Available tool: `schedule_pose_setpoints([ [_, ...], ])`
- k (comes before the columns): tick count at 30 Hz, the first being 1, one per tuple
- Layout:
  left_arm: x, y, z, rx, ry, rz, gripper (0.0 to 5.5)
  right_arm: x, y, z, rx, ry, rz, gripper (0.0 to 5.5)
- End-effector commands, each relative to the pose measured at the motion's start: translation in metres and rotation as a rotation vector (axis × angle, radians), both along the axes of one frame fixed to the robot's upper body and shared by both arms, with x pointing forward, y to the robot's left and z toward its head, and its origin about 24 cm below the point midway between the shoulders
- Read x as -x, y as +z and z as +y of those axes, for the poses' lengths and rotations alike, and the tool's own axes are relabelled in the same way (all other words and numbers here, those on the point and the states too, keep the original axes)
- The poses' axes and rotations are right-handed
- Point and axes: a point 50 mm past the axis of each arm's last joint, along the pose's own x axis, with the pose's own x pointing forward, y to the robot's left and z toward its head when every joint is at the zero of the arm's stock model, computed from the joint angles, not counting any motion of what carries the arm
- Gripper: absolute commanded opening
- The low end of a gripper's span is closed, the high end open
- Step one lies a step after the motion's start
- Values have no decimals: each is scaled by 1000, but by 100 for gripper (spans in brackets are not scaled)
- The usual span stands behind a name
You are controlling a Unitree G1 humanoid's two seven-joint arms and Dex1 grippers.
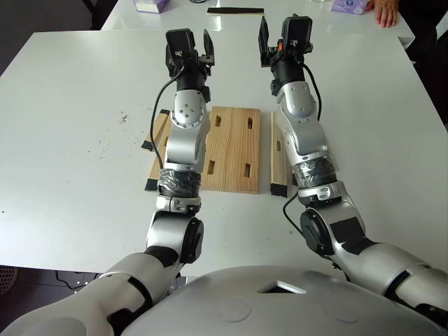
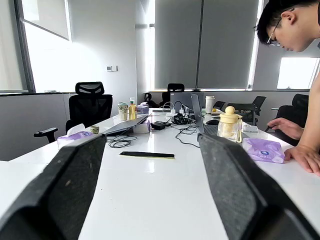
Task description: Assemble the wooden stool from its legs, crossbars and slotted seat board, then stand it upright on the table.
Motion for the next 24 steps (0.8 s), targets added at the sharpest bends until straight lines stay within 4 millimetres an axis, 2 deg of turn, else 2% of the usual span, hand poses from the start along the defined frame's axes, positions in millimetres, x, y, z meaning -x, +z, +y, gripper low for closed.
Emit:
schedule_pose_setpoints([
  [1, -2, 5, 0, 1, -8, -7, 338, 0, 2, 2, 1, -1, -5, 335],
  [9, 2, -4, 18, 74, 3, 55, 338, -1, 1, -4, -39, -12, 29, 335],
  [12, 4, -9, 22, 119, -5, 90, 338, 0, -1, -8, -11, -13, 19, 335],
  [15, 3, -6, 24, 78, 0, 73, 338, -2, -1, -3, 56, -8, -3, 335],
  [19, -4, -1, 17, 59, -11, 55, 338, -6, 0, 4, 91, -9, -14, 335],
  [24, -4, 7, 7, 72, -31, 15, 338, -9, 17, 5, 100, -35, -81, 335],
])
